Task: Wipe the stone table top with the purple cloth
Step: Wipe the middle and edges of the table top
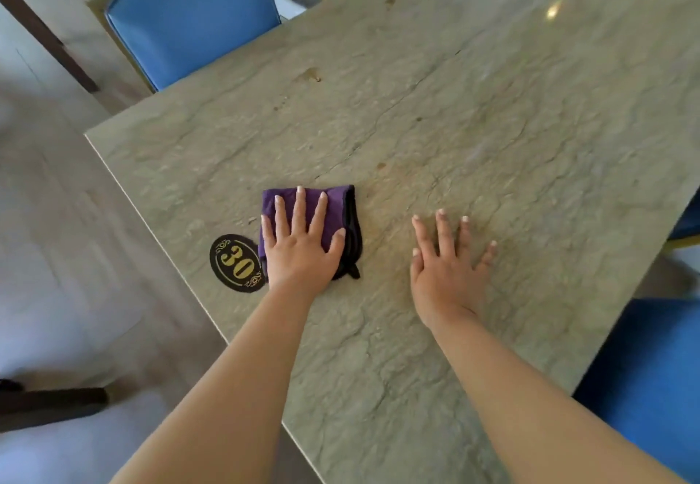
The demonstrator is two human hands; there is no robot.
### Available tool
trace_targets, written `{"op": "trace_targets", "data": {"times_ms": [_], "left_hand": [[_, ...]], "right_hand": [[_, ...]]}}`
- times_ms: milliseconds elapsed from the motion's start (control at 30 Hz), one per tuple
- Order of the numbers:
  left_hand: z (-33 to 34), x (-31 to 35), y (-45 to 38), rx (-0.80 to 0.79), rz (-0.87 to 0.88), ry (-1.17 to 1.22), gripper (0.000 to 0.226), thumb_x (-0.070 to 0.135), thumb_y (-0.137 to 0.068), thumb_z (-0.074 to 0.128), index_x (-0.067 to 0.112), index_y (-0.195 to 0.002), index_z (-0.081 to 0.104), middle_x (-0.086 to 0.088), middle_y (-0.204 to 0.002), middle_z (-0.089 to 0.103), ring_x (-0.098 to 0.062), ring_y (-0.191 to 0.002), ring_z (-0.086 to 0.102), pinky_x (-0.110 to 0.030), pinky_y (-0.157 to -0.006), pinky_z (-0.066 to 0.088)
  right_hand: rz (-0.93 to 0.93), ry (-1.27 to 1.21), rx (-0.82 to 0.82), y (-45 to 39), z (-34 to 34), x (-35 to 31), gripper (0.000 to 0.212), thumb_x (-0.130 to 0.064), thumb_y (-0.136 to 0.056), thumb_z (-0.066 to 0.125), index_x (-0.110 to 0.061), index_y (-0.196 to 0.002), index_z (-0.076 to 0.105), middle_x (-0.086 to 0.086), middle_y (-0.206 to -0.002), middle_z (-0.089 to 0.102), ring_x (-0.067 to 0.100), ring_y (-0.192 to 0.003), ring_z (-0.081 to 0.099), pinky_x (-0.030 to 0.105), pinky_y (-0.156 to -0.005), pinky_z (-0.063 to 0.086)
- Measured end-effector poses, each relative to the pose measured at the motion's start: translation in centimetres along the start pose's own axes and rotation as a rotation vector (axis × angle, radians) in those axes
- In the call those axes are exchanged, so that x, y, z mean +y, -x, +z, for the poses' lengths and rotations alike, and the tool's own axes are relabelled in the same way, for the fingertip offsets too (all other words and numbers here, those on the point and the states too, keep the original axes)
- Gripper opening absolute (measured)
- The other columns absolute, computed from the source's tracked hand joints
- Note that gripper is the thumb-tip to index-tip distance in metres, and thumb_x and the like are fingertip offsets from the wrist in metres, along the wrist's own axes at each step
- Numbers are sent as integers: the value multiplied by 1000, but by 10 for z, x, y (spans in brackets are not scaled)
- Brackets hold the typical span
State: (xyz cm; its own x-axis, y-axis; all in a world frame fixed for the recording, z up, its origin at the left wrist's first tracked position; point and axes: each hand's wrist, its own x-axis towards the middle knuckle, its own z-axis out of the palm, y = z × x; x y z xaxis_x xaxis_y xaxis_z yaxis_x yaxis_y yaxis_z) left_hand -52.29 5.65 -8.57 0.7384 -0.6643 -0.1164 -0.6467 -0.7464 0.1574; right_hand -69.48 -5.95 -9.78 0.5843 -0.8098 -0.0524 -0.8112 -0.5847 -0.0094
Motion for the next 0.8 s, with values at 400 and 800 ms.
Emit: {"op": "trace_targets", "data": {"times_ms": [400, 800], "left_hand": [[-7, -9, -28, -41, 437, -152, 66, 75, -86, 11, 54, -146, -7, 17, -160, -9, -17, -149, -11, -44, -120, -6], [-8, -1, -80, -25, 633, -146, 62, 70, -91, 13, 49, -149, 1, 16, -161, -3, -19, -150, -7, -47, -120, -1]], "right_hand": [[11, -157, -52, -44, -9, -24, 53, -34, -99, 17, -40, -149, 3, -2, -161, -7, 34, -146, -11, 68, -109, -1], [104, -197, 8, -119, -18, -28, 55, -32, -98, 8, -23, -153, 3, -5, -162, -5, 17, -148, -10, 59, -115, -3]]}}
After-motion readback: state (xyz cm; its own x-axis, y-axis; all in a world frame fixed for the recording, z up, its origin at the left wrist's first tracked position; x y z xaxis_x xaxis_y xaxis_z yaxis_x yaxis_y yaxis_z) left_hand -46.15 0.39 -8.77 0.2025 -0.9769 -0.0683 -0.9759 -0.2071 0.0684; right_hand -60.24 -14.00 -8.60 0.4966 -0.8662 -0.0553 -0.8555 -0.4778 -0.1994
